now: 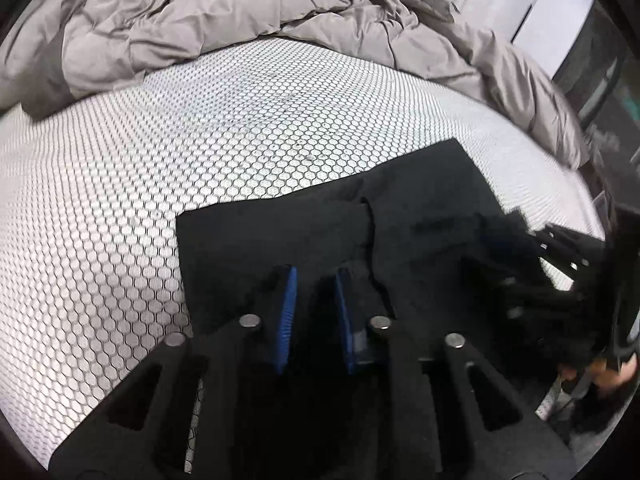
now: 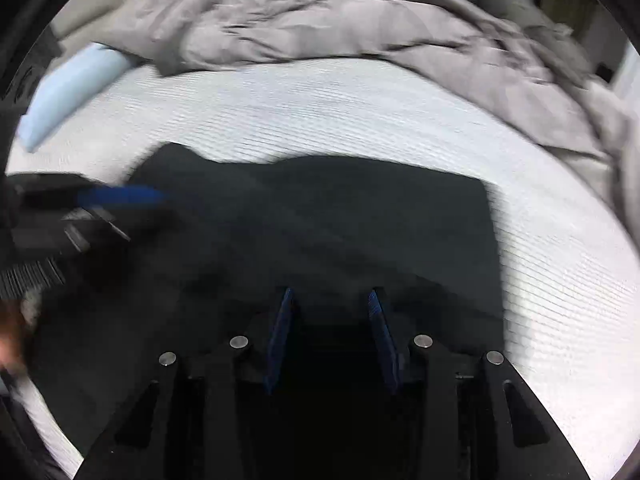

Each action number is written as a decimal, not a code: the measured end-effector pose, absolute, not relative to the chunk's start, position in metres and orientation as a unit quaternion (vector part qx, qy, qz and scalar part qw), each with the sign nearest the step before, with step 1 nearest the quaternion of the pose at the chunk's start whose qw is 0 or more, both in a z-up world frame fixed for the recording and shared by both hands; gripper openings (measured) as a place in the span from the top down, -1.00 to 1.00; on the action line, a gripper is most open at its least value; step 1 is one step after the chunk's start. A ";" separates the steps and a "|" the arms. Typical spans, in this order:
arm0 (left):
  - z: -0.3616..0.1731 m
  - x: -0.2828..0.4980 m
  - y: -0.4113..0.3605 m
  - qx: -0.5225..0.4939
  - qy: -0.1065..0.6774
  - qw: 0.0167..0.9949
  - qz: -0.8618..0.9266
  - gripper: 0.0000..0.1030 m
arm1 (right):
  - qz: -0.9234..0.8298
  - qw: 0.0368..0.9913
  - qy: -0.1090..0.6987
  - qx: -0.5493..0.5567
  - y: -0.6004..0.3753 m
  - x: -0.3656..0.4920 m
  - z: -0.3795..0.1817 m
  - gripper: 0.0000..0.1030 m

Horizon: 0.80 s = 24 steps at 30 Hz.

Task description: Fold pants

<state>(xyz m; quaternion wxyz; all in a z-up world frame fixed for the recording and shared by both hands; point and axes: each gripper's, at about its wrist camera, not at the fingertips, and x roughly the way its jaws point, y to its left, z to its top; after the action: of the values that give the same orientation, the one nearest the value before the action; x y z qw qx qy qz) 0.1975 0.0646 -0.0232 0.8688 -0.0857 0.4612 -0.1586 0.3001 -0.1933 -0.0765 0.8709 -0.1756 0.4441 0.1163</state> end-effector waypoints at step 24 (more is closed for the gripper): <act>-0.013 0.078 0.114 -0.070 0.460 0.876 -0.124 0.22 | 0.170 0.894 0.414 -0.004 -0.325 0.213 -0.049 0.07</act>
<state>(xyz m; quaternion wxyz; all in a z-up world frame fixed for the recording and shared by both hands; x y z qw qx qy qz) 0.0780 0.1140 -0.0126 0.8762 -0.0698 0.4603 -0.1245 0.2127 -0.3252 -0.0488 0.8942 -0.0035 0.4142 0.1697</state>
